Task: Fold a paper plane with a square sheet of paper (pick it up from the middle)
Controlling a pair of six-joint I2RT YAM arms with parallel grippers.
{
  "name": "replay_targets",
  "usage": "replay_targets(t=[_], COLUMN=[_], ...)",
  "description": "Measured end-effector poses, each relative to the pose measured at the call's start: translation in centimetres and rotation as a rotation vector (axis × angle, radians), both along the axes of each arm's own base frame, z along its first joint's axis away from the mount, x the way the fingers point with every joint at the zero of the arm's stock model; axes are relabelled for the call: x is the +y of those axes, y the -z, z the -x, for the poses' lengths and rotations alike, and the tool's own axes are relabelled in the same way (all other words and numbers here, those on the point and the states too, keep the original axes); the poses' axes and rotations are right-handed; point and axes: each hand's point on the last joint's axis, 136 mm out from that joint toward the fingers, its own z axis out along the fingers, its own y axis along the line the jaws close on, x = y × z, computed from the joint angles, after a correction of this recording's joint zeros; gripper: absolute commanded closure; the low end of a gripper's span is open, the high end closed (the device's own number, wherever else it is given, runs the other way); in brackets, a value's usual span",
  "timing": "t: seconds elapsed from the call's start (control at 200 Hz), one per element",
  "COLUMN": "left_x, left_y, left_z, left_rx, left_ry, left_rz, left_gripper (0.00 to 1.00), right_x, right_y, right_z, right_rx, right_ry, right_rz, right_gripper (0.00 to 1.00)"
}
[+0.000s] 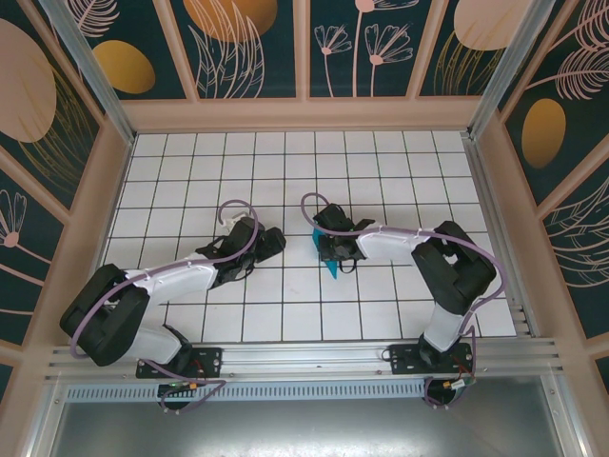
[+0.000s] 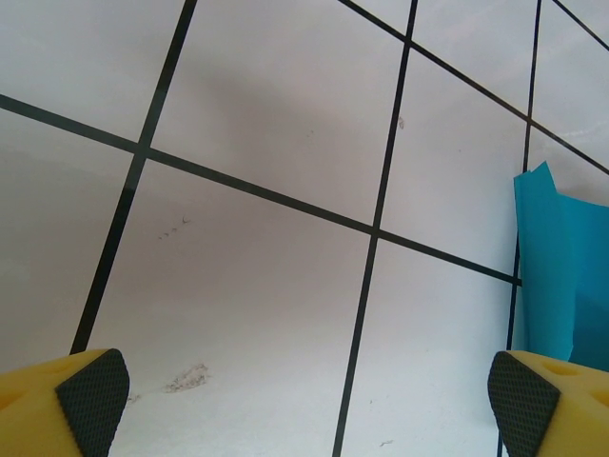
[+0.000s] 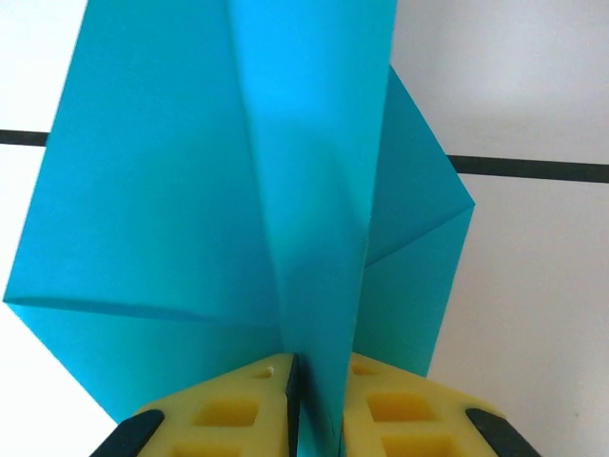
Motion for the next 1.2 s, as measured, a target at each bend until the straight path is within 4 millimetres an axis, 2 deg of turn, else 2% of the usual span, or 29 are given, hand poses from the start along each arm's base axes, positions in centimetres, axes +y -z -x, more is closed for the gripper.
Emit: replay_targets(t=[0.205,0.335,0.495,0.6,0.771,0.921,1.036,1.201], left_x=[0.0,0.1,0.2,0.3,0.6,0.6,0.6,0.6], left_y=[0.4,0.4,0.5,0.6,0.7,0.9,1.1,1.3], left_z=[0.1,0.1,0.2,0.3,0.2,0.3,0.4,0.4], left_rx=[0.009,0.012,0.019,0.023,0.027,0.034,0.042,0.046], left_ry=[0.000,0.000,-0.001,-0.002,-0.008,-0.008,-0.007,-0.007], left_rz=[-0.007,-0.010,-0.016,-0.020,-0.025,-0.030,-0.035,-0.036], left_gripper=[0.02,0.01,0.02,0.02,0.01,0.02,0.02,0.01], right_x=[0.2,0.4,0.8,0.4,-0.7,-1.0,-0.8,-0.7], right_y=[-0.1,-0.8,-3.0,-3.6,-2.7,-2.0,-1.6,-0.4], right_z=[-0.1,-1.0,-5.0,-8.0,-11.4,-13.9,-14.9,-14.9], right_rx=[0.002,-0.016,-0.095,-0.134,-0.156,-0.173,-0.176,-0.160], right_ry=[0.005,0.021,0.059,0.089,0.115,0.114,0.107,0.094], right_rz=[-0.007,-0.001,-0.008,0.001,0.050,0.081,0.089,0.103], right_gripper=[0.90,0.92,0.92,0.92,0.92,0.87,0.83,0.80])
